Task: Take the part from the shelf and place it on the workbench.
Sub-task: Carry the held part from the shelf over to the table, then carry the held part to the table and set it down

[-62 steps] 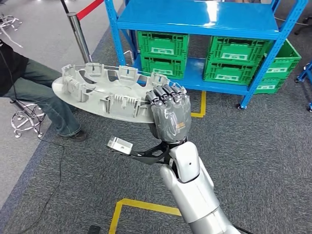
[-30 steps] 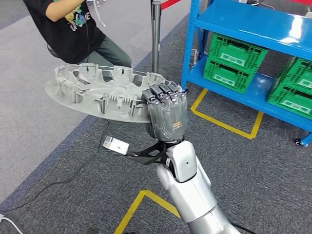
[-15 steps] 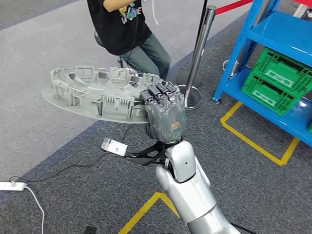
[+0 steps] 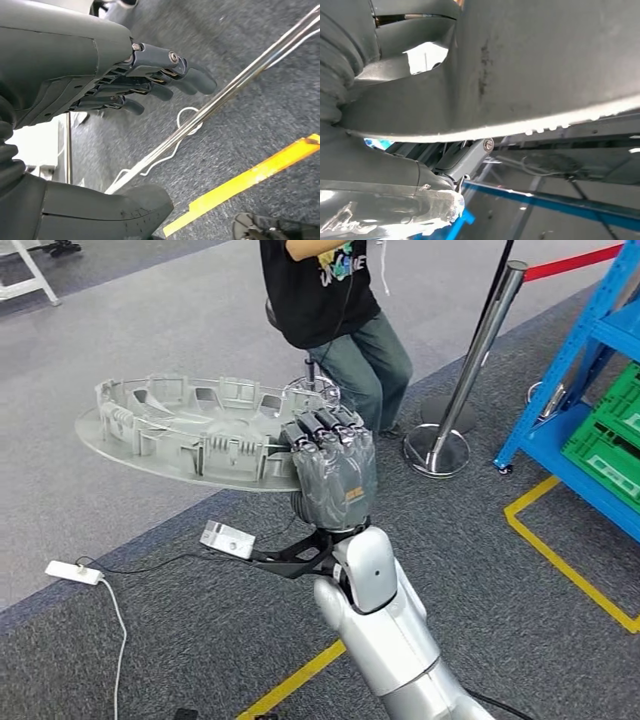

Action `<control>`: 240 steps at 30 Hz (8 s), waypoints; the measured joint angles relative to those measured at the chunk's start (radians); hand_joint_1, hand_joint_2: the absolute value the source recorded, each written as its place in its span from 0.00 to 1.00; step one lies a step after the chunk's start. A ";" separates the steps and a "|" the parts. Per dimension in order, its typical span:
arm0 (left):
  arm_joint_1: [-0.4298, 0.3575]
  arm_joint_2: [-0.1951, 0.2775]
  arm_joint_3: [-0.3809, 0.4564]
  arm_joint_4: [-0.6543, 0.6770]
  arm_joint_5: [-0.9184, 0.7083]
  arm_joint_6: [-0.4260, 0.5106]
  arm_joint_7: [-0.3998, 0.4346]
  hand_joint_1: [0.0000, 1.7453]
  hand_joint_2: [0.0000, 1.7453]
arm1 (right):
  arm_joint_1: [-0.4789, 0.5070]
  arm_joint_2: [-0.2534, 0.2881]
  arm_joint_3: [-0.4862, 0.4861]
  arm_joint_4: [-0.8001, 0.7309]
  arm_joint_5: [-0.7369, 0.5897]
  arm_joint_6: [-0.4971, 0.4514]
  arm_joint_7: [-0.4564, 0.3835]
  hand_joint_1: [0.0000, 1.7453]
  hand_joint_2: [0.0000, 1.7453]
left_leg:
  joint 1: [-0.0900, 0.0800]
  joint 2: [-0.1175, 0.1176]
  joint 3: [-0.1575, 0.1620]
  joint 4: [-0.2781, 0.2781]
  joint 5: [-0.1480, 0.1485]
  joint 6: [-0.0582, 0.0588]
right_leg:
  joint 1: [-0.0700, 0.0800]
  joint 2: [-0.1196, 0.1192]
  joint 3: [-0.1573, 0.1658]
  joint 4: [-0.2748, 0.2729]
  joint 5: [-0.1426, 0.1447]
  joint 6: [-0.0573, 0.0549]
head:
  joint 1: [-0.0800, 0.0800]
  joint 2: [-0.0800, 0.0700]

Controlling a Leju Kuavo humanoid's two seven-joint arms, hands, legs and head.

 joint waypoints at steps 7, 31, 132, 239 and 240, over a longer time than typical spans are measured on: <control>-0.001 0.001 0.000 0.000 -0.009 0.001 0.001 0.00 1.00 | -0.002 0.000 -0.001 -0.001 0.011 0.000 -0.005 1.00 1.00 | -0.017 0.020 0.076 -0.149 0.032 0.047 | 0.008 -0.037 0.010 0.017 -0.036 0.034 | 0.004 0.000; -0.002 0.006 0.001 0.000 -0.023 0.012 0.007 0.00 1.00 | 0.002 -0.002 -0.009 0.000 0.013 0.000 -0.006 1.00 1.00 | -0.005 0.013 0.017 -0.027 0.007 0.005 | 0.005 -0.007 0.005 -0.007 -0.003 0.001 | 0.004 0.000; 0.010 0.066 0.001 0.000 -0.098 -0.063 0.007 0.00 1.00 | -0.019 -0.112 0.077 0.037 0.043 0.000 0.166 1.00 1.00 | -0.011 -0.014 0.091 -0.170 0.033 0.056 | 0.007 0.035 -0.056 0.142 -0.108 0.038 | 0.001 0.000; -0.003 0.088 0.096 0.000 -0.309 -0.110 0.103 0.00 0.00 | -0.371 -0.021 0.177 1.052 -0.408 0.148 0.267 0.00 0.00 | -0.012 -0.014 0.099 -0.167 0.028 0.028 | 0.003 0.036 0.021 -0.016 -0.017 0.022 | -0.006 0.000; -0.002 0.089 0.097 0.000 -0.308 -0.113 0.103 0.00 0.00 | -0.370 -0.021 0.177 1.049 -0.417 0.148 0.260 0.00 0.00 | -0.012 -0.014 0.099 -0.167 0.028 0.028 | 0.003 0.036 0.021 -0.016 -0.017 0.022 | -0.006 0.000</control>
